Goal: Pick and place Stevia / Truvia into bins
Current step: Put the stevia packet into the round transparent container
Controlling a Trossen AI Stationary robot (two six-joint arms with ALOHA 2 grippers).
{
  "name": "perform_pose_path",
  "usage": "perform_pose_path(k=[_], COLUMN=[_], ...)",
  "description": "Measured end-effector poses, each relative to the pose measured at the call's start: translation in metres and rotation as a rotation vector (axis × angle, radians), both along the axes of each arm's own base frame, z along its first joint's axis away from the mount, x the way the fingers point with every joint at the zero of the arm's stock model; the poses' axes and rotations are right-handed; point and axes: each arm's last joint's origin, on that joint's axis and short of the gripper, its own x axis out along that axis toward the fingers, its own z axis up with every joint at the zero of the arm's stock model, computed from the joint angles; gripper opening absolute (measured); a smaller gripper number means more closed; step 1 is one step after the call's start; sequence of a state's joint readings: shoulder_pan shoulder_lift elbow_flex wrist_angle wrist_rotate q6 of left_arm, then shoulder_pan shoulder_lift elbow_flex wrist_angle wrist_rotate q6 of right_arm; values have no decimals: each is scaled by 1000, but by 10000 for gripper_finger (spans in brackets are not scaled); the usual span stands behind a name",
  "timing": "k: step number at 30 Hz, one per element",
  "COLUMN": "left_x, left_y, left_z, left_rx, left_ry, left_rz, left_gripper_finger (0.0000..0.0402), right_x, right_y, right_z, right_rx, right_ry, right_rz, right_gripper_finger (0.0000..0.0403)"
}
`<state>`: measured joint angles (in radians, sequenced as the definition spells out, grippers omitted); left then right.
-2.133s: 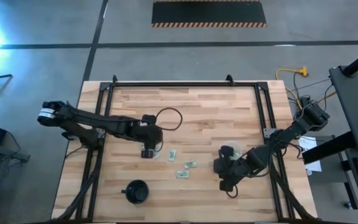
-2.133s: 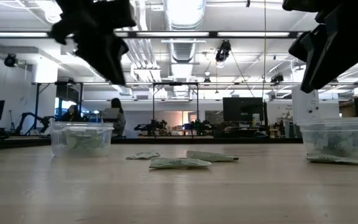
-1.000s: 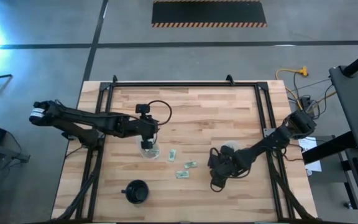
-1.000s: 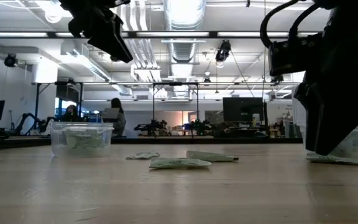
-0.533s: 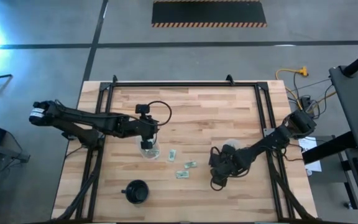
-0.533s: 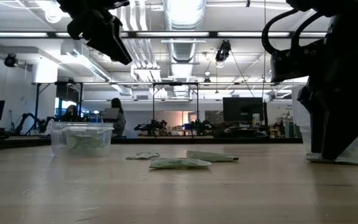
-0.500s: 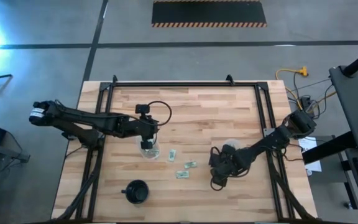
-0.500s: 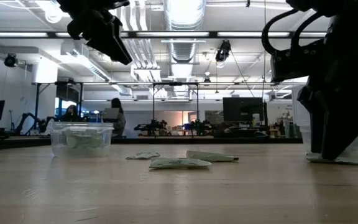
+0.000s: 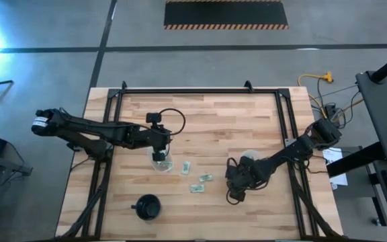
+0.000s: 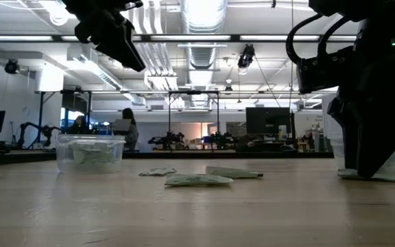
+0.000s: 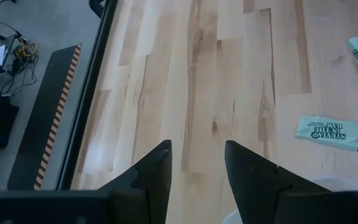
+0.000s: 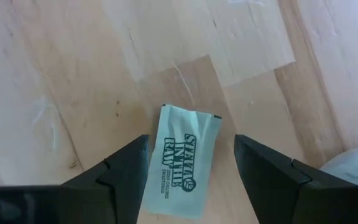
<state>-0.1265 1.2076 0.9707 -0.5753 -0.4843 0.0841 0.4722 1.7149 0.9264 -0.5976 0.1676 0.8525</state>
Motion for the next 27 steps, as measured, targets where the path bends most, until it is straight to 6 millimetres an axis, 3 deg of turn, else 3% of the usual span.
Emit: perform_pose_path(k=[27], left_x=[0], left_y=[0], left_z=[0], left_rx=[5], left_ry=[3], left_rz=[-5], left_gripper_finger=[132], right_x=[6], right_y=[-10], right_z=[0], right_rx=[34], right_ry=[18], right_rz=[15], right_gripper_finger=[223])
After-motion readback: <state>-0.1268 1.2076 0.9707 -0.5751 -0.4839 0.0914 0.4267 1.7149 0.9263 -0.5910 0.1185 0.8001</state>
